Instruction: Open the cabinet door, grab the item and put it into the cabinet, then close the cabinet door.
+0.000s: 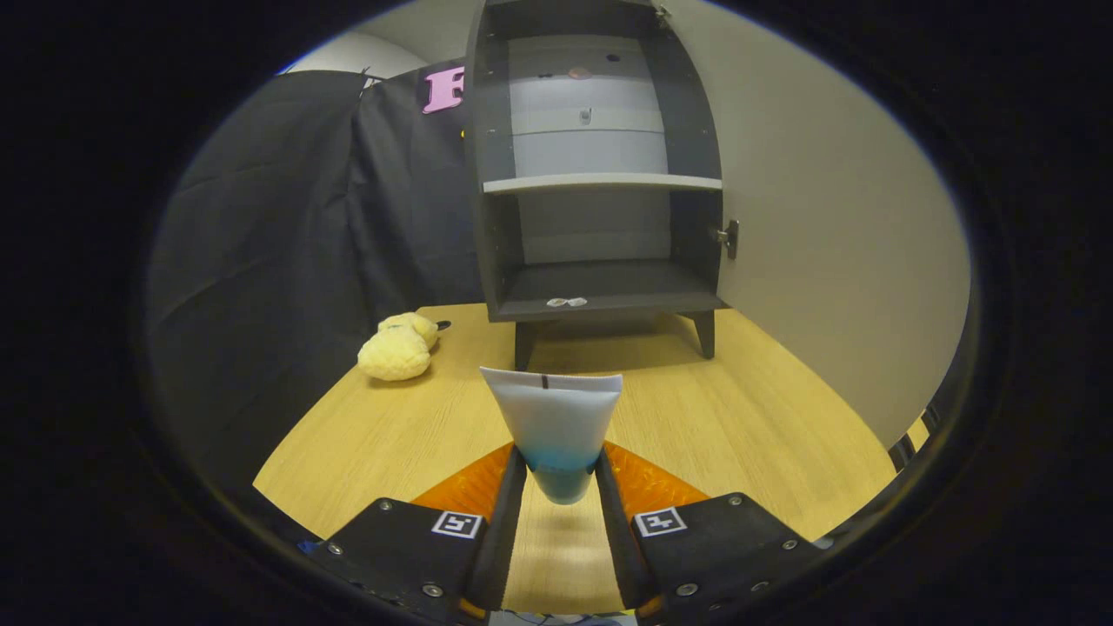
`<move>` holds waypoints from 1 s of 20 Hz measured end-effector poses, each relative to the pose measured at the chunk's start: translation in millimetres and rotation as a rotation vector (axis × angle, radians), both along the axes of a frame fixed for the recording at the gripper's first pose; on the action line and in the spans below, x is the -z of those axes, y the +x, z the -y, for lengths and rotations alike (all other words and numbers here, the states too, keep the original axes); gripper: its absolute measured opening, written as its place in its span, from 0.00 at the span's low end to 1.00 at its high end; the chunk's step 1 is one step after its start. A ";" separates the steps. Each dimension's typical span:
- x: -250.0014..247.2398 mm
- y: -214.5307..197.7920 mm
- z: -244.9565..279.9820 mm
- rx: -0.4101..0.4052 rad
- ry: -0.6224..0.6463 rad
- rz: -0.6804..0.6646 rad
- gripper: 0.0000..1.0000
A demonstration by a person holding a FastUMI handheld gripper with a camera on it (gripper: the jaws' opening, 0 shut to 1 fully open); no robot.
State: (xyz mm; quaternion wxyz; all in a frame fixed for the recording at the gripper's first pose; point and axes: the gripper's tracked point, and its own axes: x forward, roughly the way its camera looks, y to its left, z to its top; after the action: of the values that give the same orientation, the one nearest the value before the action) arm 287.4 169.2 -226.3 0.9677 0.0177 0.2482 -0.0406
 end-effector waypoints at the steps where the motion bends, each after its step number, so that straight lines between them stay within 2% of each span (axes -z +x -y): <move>1: -11.3 5.6 4.4 0.001 -0.003 0.013 0.49; 8: -85.2 51.8 30.3 0.017 -0.018 0.104 0.49; 13: -133.1 88.7 34.4 -0.001 -0.041 0.165 0.49; 20: -178.1 140.9 34.6 -0.023 -0.057 0.209 0.49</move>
State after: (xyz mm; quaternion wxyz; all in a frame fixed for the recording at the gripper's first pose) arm 428.3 134.7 -48.2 0.9888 -0.0084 0.1450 -0.0345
